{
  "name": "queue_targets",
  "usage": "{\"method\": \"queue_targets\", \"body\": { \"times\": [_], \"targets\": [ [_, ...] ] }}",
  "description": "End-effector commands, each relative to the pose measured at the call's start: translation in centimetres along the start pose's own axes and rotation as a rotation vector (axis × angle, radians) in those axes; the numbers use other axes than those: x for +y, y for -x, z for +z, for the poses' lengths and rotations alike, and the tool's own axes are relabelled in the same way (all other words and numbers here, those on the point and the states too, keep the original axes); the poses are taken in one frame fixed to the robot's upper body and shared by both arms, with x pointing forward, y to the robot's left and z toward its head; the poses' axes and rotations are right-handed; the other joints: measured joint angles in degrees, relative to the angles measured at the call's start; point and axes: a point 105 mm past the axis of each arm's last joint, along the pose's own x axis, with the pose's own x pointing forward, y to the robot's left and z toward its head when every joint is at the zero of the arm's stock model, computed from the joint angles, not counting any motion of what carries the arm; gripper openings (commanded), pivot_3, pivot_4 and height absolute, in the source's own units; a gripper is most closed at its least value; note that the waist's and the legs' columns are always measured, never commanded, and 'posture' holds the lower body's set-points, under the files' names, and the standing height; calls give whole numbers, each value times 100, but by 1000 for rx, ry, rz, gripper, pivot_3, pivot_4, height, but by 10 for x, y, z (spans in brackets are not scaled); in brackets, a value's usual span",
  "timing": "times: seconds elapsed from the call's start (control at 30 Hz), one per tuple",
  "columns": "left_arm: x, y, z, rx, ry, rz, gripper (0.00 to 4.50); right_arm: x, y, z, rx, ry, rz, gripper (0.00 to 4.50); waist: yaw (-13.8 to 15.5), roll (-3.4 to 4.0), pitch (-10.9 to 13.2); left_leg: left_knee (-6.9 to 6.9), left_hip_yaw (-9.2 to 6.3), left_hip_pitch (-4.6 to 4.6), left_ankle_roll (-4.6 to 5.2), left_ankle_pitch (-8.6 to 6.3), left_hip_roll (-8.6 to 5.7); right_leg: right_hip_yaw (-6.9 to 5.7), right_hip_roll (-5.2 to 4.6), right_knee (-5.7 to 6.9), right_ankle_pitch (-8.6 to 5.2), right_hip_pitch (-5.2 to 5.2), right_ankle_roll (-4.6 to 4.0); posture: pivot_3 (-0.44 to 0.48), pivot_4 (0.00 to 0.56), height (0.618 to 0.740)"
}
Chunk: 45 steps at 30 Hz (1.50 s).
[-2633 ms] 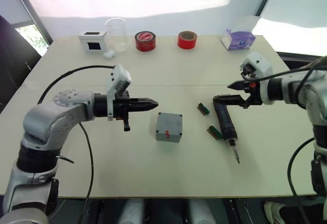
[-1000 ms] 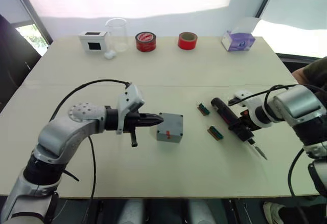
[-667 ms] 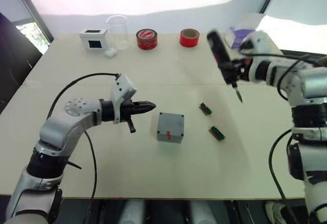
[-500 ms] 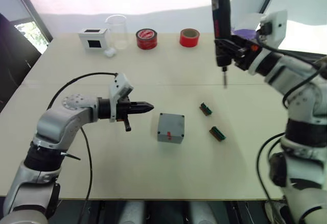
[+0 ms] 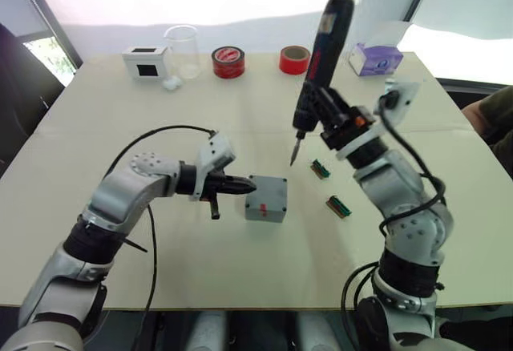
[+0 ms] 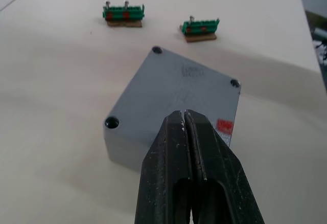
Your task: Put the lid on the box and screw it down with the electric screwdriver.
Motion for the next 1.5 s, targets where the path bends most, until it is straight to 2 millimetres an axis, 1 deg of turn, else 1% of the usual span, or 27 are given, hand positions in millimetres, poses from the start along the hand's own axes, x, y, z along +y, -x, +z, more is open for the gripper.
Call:
{"method": "queue_targets", "body": {
  "times": [0.03, 0.17, 0.33, 0.6, 0.77, 1.1, 1.23, 1.37, 1.47, 1.5],
  "targets": [
    [2, -5, 2, -4, -37, 5, 0, 21, 3, 8, -70, 68, 73, 1743, 4, 0, 0, 1, 0, 0, 1, -1, 1, 0, 1, 0, 0, 0, 0, 0, 150, 740],
    [3, -10, -5, 15, -35, 1, 0, 17, 4, -6, -60, 104, 39, 1743, -1, 0, 0, 5, -1, 2, 2, -1, 2, 1, 4, 1, -1, 1, 0, 0, 150, 740],
    [0, -12, -8, 24, -29, -11, 0, 14, 4, -15, -69, 151, 12, 1743, 1, 0, 0, 8, -1, 2, 2, -1, 3, 1, 4, 1, -1, 2, 0, 0, 150, 740],
    [-1, -11, -10, 31, -19, -16, 0, 10, -1, -19, -95, 171, -10, 1743, -1, 0, -1, 9, -2, 5, 0, 0, 4, 1, 6, 1, -1, 3, 0, 0, 150, 740],
    [-2, -11, -9, 32, -16, -15, 0, 0, 0, -26, -89, 210, -33, 1743, 0, 0, -1, 9, -2, 6, 0, 0, 4, 1, 6, 1, -1, 4, 0, 0, 150, 740],
    [-4, -12, -9, 32, -10, -13, 0, -7, 0, -33, -94, 202, -56, 1743, 1, 0, -1, 8, -3, 33, 2, -1, 6, 2, 7, 0, -2, 28, -1, 0, 150, 740],
    [-5, -11, -11, 38, -7, -11, 0, -5, 6, -46, -49, 226, -37, 1743, 2, -1, -1, 8, -3, 37, 2, -1, 6, 2, 7, 0, -2, 31, -2, 0, 150, 740],
    [-4, -11, -14, 45, -7, -8, 0, -3, 17, -60, 11, 240, -14, 1743, 2, -2, -5, 8, -4, 45, 3, -2, 6, 1, 7, -1, -3, 39, -4, 0, 150, 740],
    [-4, -11, -16, 47, -2, -8, 0, -5, 28, -78, 113, 235, 3, 1743, 5, -7, -15, 8, -4, 53, 5, -3, 6, 1, 7, -1, -5, 46, -7, 0, 150, 740],
    [-4, -11, -17, 48, -1, -8, 0, -8, 33, -88, 174, 262, 5, 1743, 3, -10, -17, 8, -4, 61, 6, -4, 6, 1, 7, -1, -6, 54, -9, 0, 150, 740]
  ]
}}
